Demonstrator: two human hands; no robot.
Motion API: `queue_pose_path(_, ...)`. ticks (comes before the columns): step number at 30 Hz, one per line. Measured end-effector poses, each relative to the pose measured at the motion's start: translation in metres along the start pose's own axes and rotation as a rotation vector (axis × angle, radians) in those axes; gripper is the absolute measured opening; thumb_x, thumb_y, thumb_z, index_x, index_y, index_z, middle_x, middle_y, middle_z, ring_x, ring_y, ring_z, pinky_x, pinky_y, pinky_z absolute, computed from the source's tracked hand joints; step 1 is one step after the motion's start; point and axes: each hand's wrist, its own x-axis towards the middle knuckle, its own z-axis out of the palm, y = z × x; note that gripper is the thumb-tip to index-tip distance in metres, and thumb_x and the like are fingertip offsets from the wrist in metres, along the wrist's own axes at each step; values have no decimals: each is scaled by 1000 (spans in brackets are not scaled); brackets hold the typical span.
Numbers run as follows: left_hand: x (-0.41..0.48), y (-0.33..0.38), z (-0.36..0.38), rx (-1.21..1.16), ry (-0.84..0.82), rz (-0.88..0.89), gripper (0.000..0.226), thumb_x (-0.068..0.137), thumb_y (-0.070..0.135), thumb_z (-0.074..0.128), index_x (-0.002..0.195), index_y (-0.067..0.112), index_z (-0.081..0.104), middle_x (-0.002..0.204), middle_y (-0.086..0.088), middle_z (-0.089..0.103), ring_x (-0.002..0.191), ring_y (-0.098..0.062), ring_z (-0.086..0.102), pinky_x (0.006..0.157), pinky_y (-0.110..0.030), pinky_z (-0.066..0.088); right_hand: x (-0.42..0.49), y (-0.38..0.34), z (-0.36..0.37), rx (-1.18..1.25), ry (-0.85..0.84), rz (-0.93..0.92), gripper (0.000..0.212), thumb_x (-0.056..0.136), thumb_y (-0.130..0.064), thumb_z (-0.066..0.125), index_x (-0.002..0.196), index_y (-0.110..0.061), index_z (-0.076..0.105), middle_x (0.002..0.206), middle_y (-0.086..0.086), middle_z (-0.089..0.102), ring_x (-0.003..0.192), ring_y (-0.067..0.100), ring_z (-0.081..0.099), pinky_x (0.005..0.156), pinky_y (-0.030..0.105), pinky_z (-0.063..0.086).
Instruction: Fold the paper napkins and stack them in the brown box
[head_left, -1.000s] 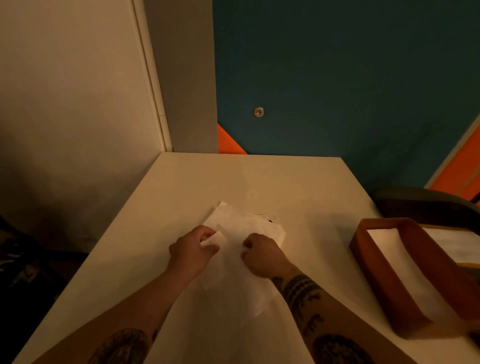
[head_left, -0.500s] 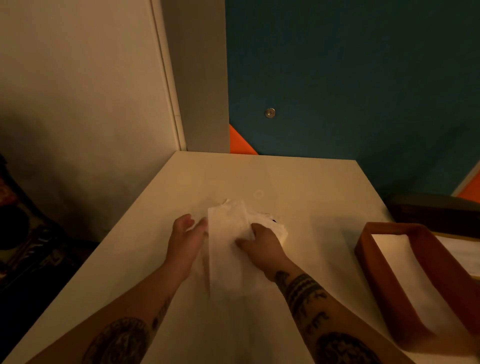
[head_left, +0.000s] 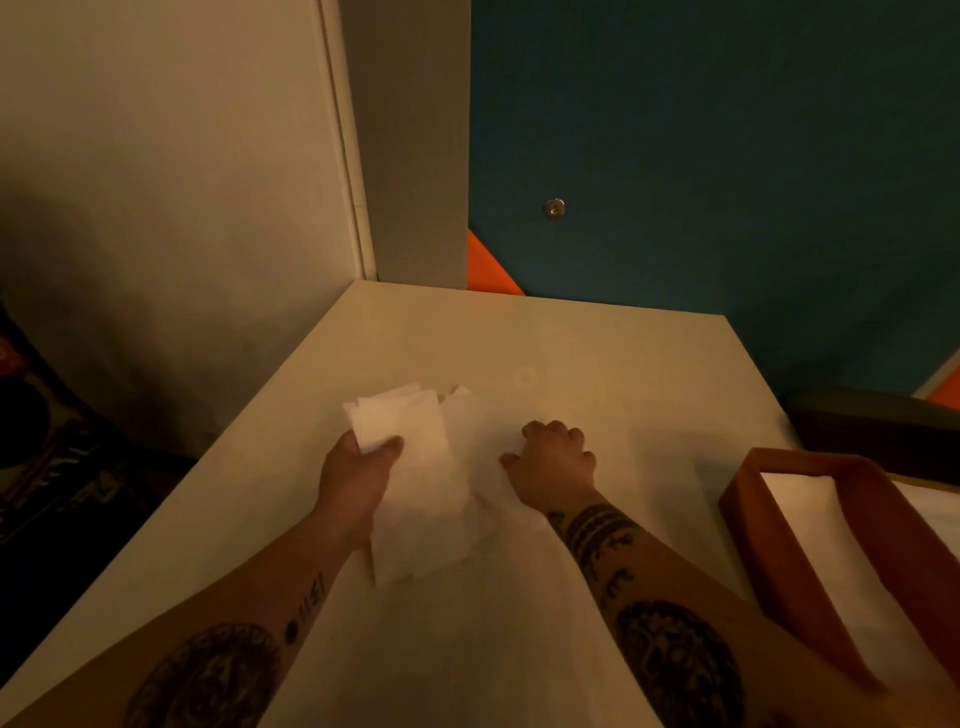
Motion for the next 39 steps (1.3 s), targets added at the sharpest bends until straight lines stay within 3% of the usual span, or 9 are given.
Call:
queue_pose_path(9, 1, -1, -3, -36, -14, 50, 22, 92, 18, 72, 113, 19, 70, 107, -5, 75, 97, -27, 71, 91, -48, 57, -1, -6, 2, 121, 72, 77, 27, 97, -38, 48, 115, -26, 64, 112, 0, 64, 110, 25, 57, 98, 43, 37)
queue_pose_path(15, -1, 8, 10, -143, -39, -64, 20, 101, 20, 61, 119, 13, 66, 95, -9, 70, 87, -31, 66, 77, -40, 54, 0, 10, -21, 954, 123, 211, 16, 95, -28, 61, 95, -13, 65, 91, 4, 66, 84, 23, 62, 73, 33, 50)
queue_pose_path(18, -8, 15, 27, -209, -63, -136, 24, 103, 25, 58, 123, 13, 63, 95, -10, 65, 87, -31, 62, 71, -34, 49, -7, 17, -31, 1218, 148, 260, 12, 95, -26, 64, 98, -15, 67, 95, 6, 71, 87, 26, 65, 77, 37, 56)
queue_pose_path(20, -9, 13, 37, -215, -67, -155, 29, 103, 31, 58, 128, 17, 60, 103, -8, 64, 93, -28, 60, 77, -33, 47, -14, 21, -30, 1233, 130, 240, 10, 95, -25, 65, 97, -16, 68, 92, 4, 71, 85, 24, 66, 75, 35, 57)
queue_pose_path(23, -14, 12, 45, -266, -75, -234, 53, 94, 50, 64, 137, 18, 59, 134, -6, 62, 122, -31, 57, 107, -47, 43, -21, 20, -19, 1079, 86, 197, 16, 93, -28, 67, 103, -16, 69, 96, 2, 72, 86, 21, 66, 73, 31, 55)
queue_pose_path(27, -19, 13, 48, -382, -217, -318, 61, 91, 67, 55, 126, 19, 67, 121, -13, 73, 113, -37, 67, 103, -57, 49, -26, 9, -1, 708, 3, 100, 29, 91, -36, 67, 111, -15, 68, 107, 3, 70, 98, 24, 66, 82, 31, 52)
queue_pose_path(33, -22, 18, 47, -213, -134, -96, 30, 86, 13, 76, 116, 17, 73, 110, -11, 77, 102, -37, 72, 93, -64, 54, -37, 3, -1, 679, -95, 14, 38, 88, -48, 69, 111, -19, 65, 106, -2, 68, 95, 18, 64, 84, 36, 57)
queue_pose_path(37, -26, 38, 44, -435, -215, -110, 34, 91, 8, 68, 124, 16, 69, 113, -14, 76, 103, -38, 71, 89, -60, 56, -43, 10, -16, 913, -22, 8, 67, 76, -56, 80, 128, -25, 54, 118, -7, 58, 100, 9, 58, 74, 23, 52)
queue_pose_path(39, -28, 49, 46, -540, -278, -127, 34, 94, 10, 62, 127, 14, 67, 113, -13, 76, 102, -36, 71, 84, -52, 57, -45, 14, -19, 1052, -76, -10, 87, 70, -52, 86, 141, -27, 42, 130, -7, 52, 113, 11, 54, 81, 22, 49)
